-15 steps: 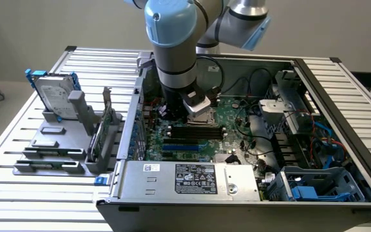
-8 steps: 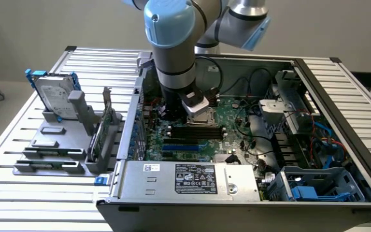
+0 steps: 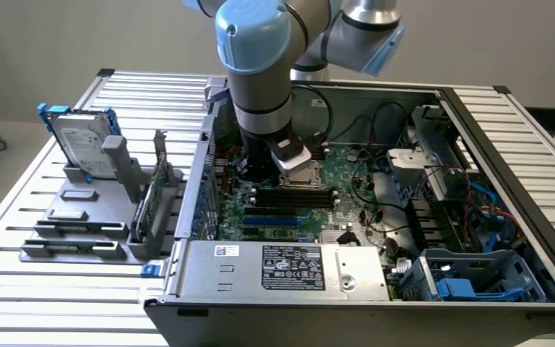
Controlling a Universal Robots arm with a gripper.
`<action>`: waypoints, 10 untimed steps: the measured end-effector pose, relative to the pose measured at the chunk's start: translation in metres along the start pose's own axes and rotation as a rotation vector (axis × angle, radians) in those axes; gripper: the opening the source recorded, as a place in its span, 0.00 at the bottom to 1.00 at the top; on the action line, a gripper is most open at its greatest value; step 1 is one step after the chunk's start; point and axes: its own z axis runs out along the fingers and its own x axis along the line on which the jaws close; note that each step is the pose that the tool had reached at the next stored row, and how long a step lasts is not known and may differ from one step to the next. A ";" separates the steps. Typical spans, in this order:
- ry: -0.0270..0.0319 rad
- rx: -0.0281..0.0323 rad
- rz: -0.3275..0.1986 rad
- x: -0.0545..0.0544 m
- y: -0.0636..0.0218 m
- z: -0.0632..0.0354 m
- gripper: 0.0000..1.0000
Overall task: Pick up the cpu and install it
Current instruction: 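Install the first cpu locking lever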
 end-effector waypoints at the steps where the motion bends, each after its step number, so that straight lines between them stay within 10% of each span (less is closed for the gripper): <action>1: -0.0001 -0.0006 0.001 0.000 -0.0003 0.0006 0.11; 10: -0.0024 -0.0086 0.010 0.000 -0.0032 0.0059 0.11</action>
